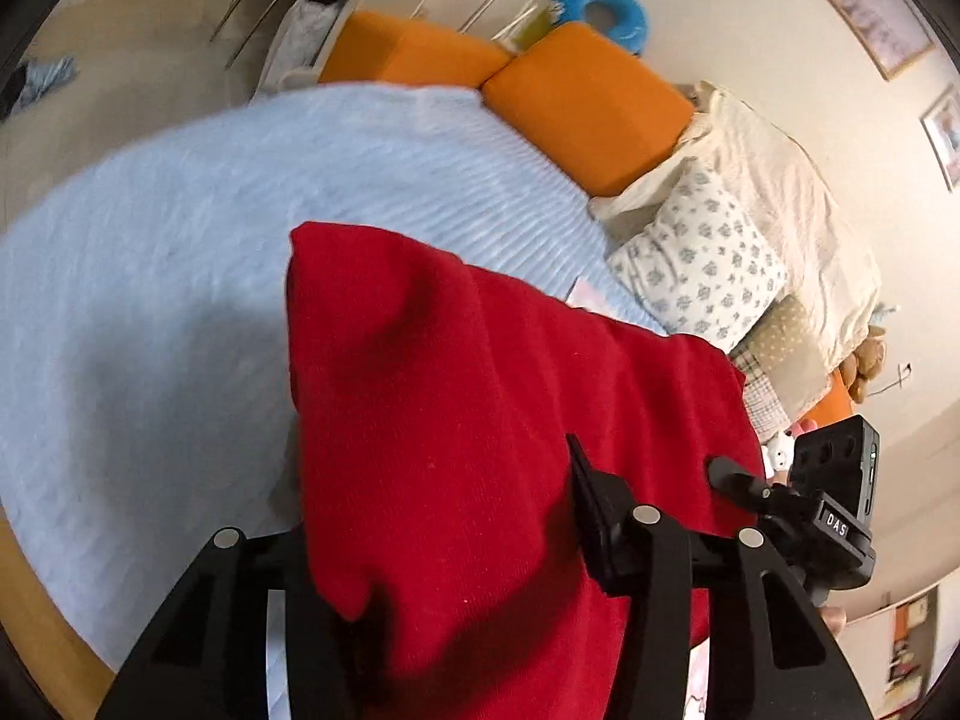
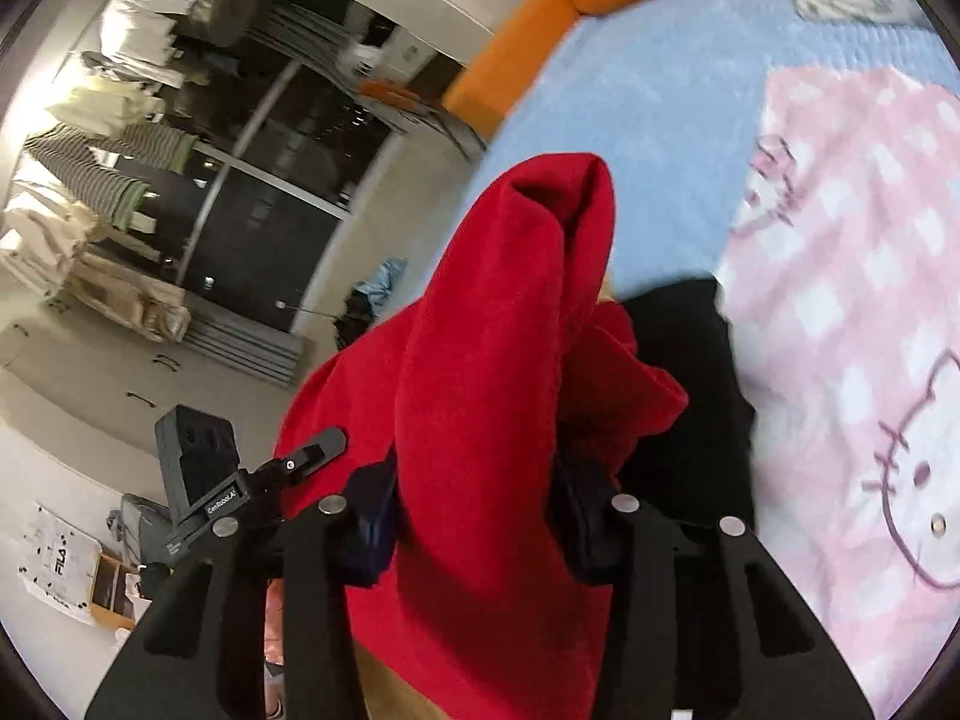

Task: Fold large clothes
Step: 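Lower the cardigan with both grippers onto the folded black clothes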

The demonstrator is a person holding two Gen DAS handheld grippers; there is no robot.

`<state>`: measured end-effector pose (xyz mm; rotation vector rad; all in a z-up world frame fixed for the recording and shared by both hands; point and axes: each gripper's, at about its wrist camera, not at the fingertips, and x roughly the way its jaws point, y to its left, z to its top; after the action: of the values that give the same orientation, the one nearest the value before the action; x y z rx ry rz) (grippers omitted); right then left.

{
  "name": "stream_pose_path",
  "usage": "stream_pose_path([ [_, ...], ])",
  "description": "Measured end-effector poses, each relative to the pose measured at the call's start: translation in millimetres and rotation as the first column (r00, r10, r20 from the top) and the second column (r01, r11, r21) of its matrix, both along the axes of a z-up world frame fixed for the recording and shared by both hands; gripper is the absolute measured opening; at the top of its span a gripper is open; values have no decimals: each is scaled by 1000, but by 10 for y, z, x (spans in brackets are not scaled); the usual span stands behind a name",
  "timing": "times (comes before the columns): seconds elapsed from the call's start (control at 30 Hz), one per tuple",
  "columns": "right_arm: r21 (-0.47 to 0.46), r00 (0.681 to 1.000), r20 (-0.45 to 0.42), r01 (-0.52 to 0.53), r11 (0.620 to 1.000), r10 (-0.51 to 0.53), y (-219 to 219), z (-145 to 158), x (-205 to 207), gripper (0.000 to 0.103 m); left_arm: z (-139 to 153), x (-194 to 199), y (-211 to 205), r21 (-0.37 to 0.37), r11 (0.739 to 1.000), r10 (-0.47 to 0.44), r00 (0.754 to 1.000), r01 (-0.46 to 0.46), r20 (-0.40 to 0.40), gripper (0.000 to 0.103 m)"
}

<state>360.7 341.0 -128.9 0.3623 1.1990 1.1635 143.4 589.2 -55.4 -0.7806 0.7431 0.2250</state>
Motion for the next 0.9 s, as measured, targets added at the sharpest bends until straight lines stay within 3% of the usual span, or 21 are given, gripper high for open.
stream_pose_path([
  [0.13, 11, 1000, 21, 11, 1000, -12, 33, 124, 126, 43, 158, 148, 17, 3, 1000, -11, 1000, 11, 26, 51],
  [0.23, -35, 1000, -24, 10, 999, -11, 43, -121, 268, 44, -79, 269, 96, -37, 999, -15, 998, 13, -60, 55],
  [0.33, -74, 999, -42, 4, 997, -7, 46, -389, 314, 55, -436, 243, 146, -48, 999, 7, 991, -13, -131, 74],
  [0.4, -52, 998, -59, 13, 999, -16, 33, -501, 325, 59, -638, 146, 223, -133, 990, 27, 996, -38, -88, 82],
  [0.43, -44, 998, -66, 18, 999, -21, 39, -513, 327, 58, -686, 114, 261, -177, 983, 37, 997, -50, -73, 82],
  [0.5, -36, 995, -101, 16, 999, -20, 74, -478, 327, 55, -682, 34, 282, -260, 962, 66, 996, -79, -59, 72],
  [0.6, 10, 983, -182, 16, 1000, -14, 76, -325, 353, 54, -480, -5, 195, -289, 956, 40, 998, -55, -57, 63],
  [0.67, 44, 974, -225, 25, 999, -15, 47, -217, 385, 54, -286, -4, 76, -281, 959, 9, 998, -28, -67, 63],
  [0.77, 41, 980, -201, 12, 999, -4, 62, -31, 331, 54, -139, 27, -70, -246, 969, -23, 994, -4, -105, 65],
  [0.9, 32, 981, -193, -6, 999, 12, 32, 6, 303, 53, -194, 23, -68, -202, 979, -34, 988, 3, -149, 66],
])
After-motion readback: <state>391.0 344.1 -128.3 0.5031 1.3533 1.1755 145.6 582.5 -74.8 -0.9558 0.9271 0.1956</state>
